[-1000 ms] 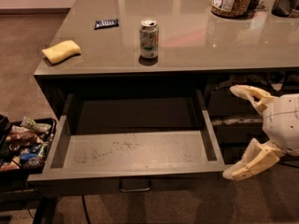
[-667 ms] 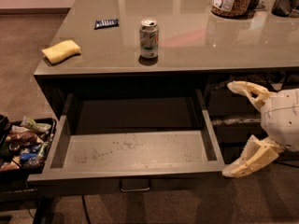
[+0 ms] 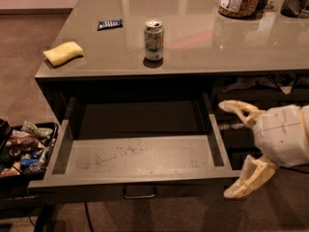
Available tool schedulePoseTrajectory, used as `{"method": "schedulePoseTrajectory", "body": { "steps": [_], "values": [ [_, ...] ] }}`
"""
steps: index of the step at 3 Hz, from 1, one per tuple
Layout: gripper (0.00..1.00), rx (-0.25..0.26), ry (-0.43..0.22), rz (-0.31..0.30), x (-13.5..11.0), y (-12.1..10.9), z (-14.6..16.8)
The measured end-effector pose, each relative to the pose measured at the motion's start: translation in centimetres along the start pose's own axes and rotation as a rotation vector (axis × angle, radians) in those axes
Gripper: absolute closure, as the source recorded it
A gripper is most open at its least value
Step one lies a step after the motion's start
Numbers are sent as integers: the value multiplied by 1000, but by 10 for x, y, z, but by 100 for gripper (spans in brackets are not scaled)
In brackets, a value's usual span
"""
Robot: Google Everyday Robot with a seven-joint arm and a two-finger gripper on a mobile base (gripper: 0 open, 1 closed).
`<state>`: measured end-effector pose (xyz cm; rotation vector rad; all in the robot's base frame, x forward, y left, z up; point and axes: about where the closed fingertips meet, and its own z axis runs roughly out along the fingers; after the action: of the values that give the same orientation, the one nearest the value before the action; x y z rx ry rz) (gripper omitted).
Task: Close top drawer
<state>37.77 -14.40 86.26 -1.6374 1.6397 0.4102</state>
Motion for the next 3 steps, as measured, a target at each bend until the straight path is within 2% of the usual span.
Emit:
{"method": "schedulePoseTrajectory", "body": {
  "steps": [1, 2, 3],
  "values": [
    [0, -30, 5, 14, 12, 17, 16],
    [0, -31, 16, 53, 28, 34, 39],
    [0, 28, 6, 109, 45, 49, 58]
  ]
}}
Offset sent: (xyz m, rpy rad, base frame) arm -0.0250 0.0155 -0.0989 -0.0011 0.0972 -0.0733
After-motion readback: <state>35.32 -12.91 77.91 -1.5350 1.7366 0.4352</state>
